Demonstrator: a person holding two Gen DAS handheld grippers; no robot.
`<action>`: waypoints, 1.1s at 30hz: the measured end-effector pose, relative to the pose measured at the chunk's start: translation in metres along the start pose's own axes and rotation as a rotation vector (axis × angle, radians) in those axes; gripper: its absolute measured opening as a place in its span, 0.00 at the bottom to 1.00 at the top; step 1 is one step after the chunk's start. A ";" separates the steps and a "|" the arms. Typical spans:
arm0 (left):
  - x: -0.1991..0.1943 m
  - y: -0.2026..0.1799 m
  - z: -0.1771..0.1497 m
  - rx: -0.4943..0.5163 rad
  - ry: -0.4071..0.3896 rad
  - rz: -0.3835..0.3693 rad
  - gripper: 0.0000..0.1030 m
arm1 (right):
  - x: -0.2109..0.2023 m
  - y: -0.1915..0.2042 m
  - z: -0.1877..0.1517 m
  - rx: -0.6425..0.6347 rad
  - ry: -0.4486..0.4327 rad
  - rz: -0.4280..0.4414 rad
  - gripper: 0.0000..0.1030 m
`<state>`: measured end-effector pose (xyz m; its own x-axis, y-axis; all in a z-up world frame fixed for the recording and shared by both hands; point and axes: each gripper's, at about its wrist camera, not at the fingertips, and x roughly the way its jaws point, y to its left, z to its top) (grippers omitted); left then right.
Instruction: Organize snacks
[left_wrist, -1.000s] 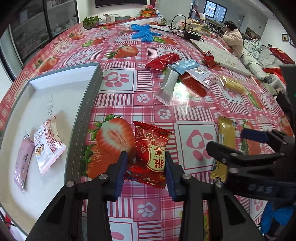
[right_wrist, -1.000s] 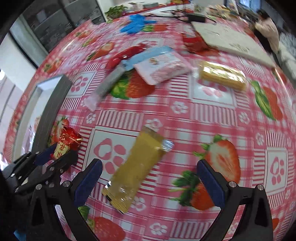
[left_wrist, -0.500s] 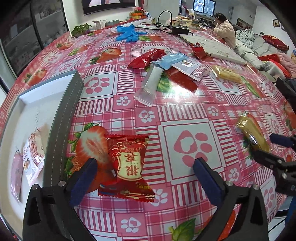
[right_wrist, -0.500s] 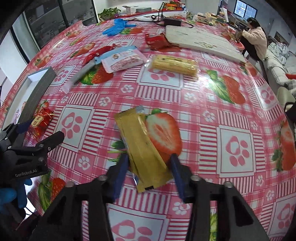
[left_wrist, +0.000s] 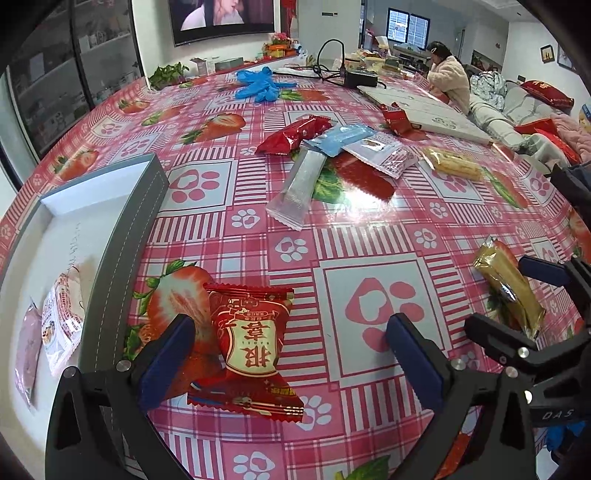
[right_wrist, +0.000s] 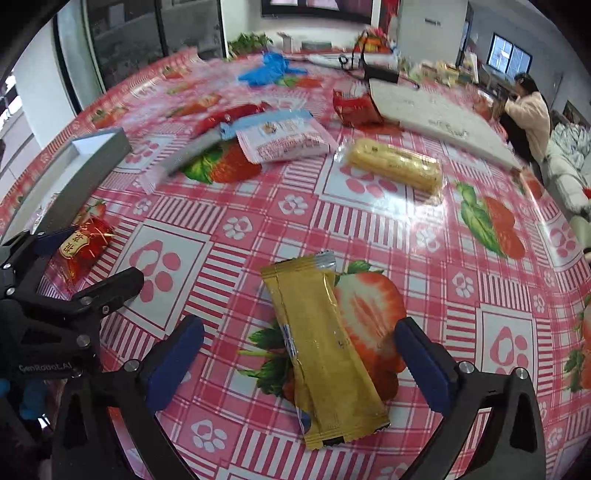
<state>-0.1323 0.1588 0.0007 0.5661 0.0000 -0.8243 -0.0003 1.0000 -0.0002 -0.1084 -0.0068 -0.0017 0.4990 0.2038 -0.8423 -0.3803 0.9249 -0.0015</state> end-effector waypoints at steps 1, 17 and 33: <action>0.000 0.000 0.000 -0.002 -0.001 0.001 1.00 | 0.000 -0.001 -0.002 -0.005 -0.013 0.005 1.00; -0.001 0.000 -0.002 -0.012 -0.014 0.007 1.00 | -0.001 -0.001 -0.005 -0.007 -0.043 0.010 1.00; -0.001 0.000 -0.002 -0.012 -0.014 0.007 1.00 | -0.001 -0.001 -0.006 -0.006 -0.044 0.010 1.00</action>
<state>-0.1348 0.1587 0.0004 0.5778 0.0068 -0.8162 -0.0139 0.9999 -0.0016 -0.1130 -0.0100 -0.0037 0.5288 0.2271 -0.8178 -0.3902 0.9207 0.0034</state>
